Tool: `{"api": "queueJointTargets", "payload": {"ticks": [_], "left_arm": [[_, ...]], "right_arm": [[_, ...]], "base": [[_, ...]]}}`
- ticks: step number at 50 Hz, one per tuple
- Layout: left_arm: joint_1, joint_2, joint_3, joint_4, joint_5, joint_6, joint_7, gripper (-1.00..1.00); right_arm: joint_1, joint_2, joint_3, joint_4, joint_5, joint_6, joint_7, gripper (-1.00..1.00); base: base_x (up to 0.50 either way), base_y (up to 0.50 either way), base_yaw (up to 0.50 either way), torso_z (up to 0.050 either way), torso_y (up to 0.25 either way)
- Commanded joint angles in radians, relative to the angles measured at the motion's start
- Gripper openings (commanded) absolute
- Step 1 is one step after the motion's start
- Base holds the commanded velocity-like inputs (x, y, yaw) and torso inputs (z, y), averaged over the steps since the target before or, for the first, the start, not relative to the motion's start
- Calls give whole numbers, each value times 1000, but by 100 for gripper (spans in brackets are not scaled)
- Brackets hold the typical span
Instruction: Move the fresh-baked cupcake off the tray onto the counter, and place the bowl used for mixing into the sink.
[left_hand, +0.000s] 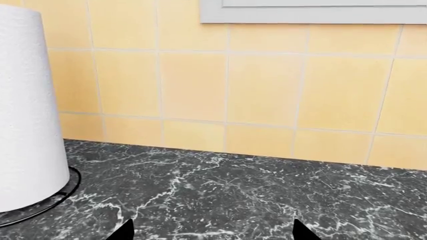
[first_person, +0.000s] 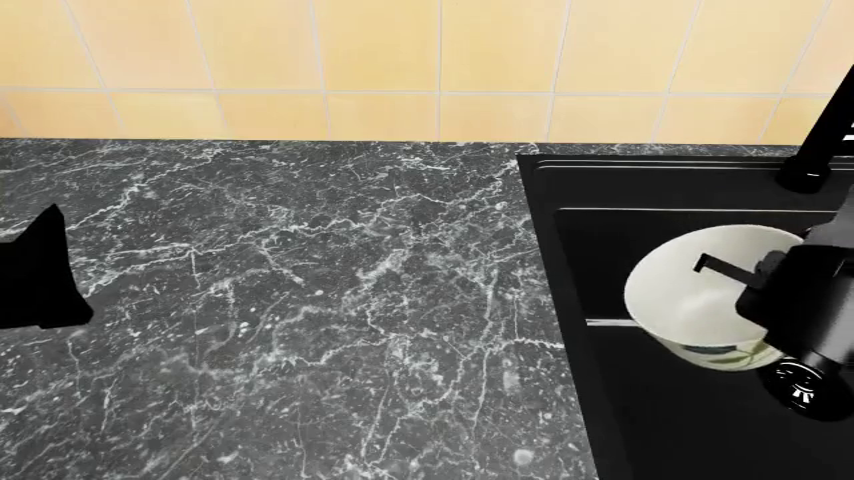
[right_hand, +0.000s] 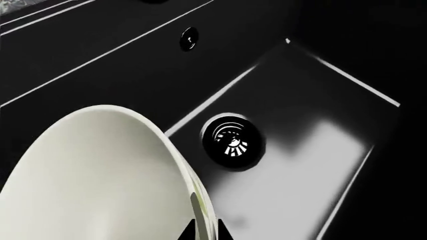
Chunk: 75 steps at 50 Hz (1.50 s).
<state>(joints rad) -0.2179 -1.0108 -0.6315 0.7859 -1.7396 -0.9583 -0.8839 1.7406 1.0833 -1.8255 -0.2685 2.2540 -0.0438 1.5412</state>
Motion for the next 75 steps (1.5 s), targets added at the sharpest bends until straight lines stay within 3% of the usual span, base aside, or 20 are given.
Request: {"api": "queueJointTargets", "payload": {"ticks": [1, 36, 37, 53, 63, 75], "left_arm": [[3, -2, -3, -2, 0, 0, 1, 100], [9, 9, 11, 0, 22, 2, 7, 100], [11, 10, 10, 1, 23, 1, 8, 100], [29, 12, -13, 3, 19, -1, 9, 100], [24, 12, -6, 3, 21, 3, 9, 100], [23, 8, -8, 2, 11, 8, 2, 100]], "right_arm": [[24, -23, -26, 31, 6, 32, -6, -100], [-46, -79, -92, 183, 30, 93, -147, -100], [-47, -72, -93, 171, 29, 89, -138, 100], [-21, -69, -105, 123, 48, 143, -93, 100], [183, -24, -114, 25, 50, 226, 27, 100], [321, -72, -94, 67, 29, 271, -56, 100]], "base": [[0, 0, 0, 0, 0], [0, 0, 0, 0, 0], [0, 0, 0, 0, 0], [0, 0, 0, 0, 0], [0, 0, 0, 0, 0], [0, 0, 0, 0, 0]]}}
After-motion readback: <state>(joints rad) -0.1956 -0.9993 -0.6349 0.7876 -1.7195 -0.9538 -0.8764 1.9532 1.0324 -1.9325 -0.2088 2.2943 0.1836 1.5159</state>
